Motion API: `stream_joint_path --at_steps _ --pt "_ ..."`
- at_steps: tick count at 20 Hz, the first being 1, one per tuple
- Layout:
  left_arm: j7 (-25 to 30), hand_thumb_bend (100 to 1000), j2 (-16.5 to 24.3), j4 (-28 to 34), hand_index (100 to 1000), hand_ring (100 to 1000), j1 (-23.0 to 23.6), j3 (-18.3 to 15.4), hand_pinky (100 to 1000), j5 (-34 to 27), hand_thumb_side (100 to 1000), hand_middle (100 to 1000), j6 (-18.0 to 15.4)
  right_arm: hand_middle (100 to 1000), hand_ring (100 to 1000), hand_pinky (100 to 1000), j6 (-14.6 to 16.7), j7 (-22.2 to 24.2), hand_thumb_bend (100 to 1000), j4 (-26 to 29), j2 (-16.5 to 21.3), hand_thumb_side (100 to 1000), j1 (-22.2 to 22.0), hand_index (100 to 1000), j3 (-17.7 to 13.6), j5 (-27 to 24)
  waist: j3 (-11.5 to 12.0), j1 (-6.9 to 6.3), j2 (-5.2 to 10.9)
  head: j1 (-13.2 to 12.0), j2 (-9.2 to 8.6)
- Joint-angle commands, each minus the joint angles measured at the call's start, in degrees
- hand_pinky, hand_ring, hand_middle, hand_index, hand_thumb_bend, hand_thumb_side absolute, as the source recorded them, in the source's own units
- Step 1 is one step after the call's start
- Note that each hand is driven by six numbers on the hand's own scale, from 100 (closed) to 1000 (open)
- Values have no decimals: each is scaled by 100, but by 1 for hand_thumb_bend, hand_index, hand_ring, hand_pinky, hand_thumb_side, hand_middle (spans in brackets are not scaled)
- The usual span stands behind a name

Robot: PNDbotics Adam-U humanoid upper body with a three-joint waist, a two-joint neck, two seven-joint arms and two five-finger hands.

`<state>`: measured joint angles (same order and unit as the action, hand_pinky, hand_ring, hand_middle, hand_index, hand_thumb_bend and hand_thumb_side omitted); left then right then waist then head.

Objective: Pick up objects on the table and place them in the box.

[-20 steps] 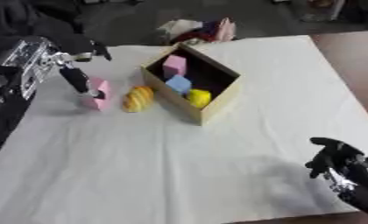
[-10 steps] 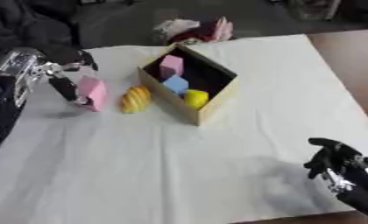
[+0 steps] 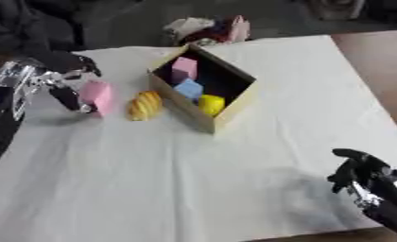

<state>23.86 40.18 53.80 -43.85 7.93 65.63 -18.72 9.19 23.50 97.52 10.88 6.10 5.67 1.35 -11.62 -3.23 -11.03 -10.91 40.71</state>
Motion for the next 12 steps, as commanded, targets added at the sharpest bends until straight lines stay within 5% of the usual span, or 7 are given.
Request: stream_joint_path --at_steps 1,6,9,12 --pt "119 453 86 -14 875 778 -68 -43 815 -42 461 818 -10 487 465 687 3 -13 100 84 64 385 69 840 -29 11 -1 14 66 22 -72" --pt "-50 298 66 62 771 639 -67 -65 721 -93 372 679 61 487 464 687 5 -6 100 85 56 381 78 840 -31 9 -10 15 69 33 -77" --pt "-409 129 71 183 690 549 -66 -110 643 -307 298 567 139 487 465 688 5 -10 100 83 51 380 79 840 -38 13 -13 11 78 42 -70" --pt "-481 100 174 433 685 544 -97 -152 638 -855 282 561 184 487 464 688 4 -15 100 82 55 380 76 840 -52 17 -8 -8 90 64 -57"
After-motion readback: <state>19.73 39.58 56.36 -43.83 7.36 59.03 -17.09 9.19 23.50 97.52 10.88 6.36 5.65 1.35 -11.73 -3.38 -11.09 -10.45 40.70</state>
